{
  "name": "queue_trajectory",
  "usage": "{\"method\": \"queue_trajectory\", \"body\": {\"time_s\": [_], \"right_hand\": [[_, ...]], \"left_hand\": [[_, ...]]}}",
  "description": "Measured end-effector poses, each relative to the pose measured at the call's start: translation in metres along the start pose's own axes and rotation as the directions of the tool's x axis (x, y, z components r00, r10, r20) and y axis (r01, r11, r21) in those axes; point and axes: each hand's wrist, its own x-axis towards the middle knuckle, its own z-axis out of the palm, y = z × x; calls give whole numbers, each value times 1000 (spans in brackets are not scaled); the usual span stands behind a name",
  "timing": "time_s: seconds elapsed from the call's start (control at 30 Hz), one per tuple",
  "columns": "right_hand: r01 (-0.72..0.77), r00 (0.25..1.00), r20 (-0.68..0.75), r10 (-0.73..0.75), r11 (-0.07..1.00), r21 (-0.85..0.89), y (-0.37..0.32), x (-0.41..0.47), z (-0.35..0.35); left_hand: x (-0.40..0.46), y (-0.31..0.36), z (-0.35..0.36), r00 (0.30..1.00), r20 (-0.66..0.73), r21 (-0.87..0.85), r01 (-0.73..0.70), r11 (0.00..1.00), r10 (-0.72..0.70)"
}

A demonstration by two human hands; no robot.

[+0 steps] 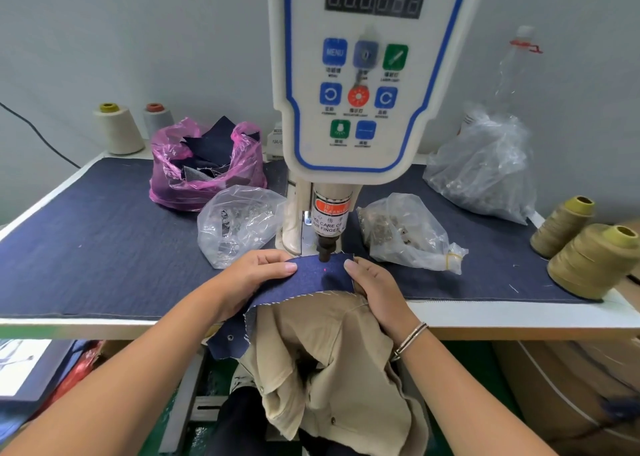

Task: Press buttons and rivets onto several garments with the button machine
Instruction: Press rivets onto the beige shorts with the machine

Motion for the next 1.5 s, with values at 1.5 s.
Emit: {"method": "queue_trajectory", "body": {"time_s": [1.5], "right_hand": [[11,999,35,-7,995,-103,-7,-28,14]], "left_hand": [[-19,12,14,986,137,289,-135,948,98]]}}
